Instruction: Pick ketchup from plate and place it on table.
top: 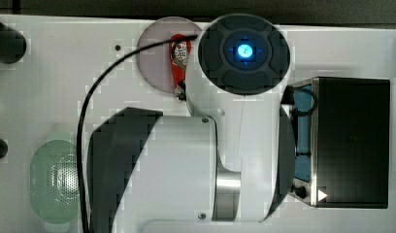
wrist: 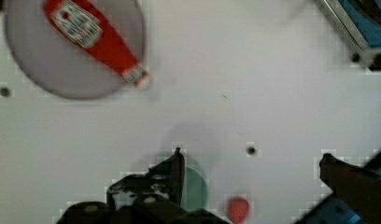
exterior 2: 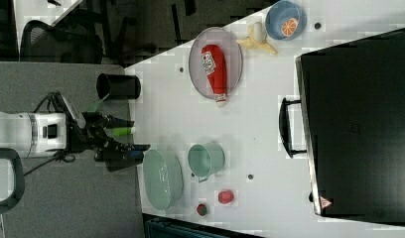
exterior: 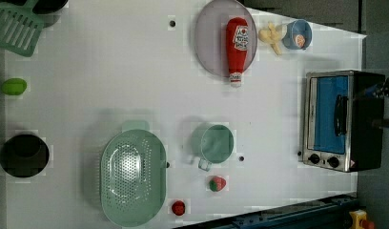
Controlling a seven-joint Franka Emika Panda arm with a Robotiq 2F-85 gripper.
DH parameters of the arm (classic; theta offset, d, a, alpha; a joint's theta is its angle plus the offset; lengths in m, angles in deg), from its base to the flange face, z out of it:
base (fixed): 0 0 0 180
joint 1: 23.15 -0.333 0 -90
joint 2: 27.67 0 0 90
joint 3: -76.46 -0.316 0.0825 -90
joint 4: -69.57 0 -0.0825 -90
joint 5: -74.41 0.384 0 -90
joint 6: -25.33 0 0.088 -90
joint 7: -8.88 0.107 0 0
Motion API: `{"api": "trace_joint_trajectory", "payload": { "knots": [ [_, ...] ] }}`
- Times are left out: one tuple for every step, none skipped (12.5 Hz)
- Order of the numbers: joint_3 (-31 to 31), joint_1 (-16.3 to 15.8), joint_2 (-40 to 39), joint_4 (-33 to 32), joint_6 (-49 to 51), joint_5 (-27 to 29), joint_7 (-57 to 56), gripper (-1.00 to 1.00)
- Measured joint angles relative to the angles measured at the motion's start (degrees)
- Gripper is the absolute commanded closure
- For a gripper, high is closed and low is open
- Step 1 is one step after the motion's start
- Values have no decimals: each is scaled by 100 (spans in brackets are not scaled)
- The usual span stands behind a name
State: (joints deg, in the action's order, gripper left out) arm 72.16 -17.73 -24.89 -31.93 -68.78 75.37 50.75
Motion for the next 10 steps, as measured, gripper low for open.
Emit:
{"api": "trace_joint_trajectory", "payload": {
  "knots": [
    [-2,-24,-77,17,-251,1,0,-100],
    [-17,-29,-198,50,-558,1,-15,-100],
    [-55,-6,-371,90,-793,0,-50,-100],
    [-102,14,-600,134,-918,-15,-134,-100],
    [-153,24,-870,173,-1123,-2,-284,-100],
    [-218,31,-1156,207,-1351,-9,-455,-100],
    [-264,8,-1452,246,-1440,-13,-610,-100],
    [-297,-23,-1704,235,-1467,-10,-764,-100],
    [-353,-27,-1968,274,-1503,20,-958,-100],
    [-363,-52,-2238,336,-1520,56,-1162,-100]
  ]
}}
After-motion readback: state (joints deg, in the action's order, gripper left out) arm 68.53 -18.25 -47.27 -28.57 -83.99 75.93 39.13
